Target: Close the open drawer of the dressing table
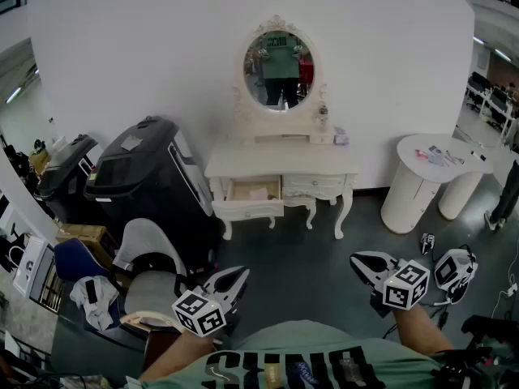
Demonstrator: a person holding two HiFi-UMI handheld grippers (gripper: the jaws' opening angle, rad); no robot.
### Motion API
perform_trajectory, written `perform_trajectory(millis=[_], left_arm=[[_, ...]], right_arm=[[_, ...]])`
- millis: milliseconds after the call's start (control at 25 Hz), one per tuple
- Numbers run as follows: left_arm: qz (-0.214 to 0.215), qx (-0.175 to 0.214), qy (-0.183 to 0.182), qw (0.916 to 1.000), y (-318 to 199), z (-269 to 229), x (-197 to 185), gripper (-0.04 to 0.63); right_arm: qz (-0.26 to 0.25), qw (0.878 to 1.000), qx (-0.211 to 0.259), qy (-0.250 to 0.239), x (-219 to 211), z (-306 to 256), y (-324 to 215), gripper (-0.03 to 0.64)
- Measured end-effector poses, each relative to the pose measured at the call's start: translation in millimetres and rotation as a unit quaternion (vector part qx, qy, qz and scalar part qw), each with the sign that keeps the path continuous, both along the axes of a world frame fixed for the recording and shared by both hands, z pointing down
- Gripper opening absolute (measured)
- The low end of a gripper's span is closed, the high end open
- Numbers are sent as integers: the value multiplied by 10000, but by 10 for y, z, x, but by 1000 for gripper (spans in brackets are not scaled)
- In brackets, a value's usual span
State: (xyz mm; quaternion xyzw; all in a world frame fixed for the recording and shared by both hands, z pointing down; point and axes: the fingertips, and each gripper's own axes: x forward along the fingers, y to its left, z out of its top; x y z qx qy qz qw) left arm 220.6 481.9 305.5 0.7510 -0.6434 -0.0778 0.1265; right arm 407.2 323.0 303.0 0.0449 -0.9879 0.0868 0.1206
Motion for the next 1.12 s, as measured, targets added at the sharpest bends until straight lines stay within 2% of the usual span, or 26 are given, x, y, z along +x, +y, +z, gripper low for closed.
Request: perform_trajectory(millis=[480, 640, 920, 1120], left_arm=[[17, 142, -129, 9998, -197, -71, 151, 9], [-32, 193, -96, 9998, -247, -86, 232, 9], [-111, 313, 23, 9994, -406, -76, 500, 9], [-51, 352, 46, 9994, -628, -47, 847, 9]], right_arm=[[43, 10000, 53, -59, 140, -32, -207, 11], [122, 9994, -201, -246, 258, -46, -314, 11], [124, 9993, -160, -313, 634, -58, -450, 11], [138, 9991, -235, -332, 1005, -18, -613, 11]])
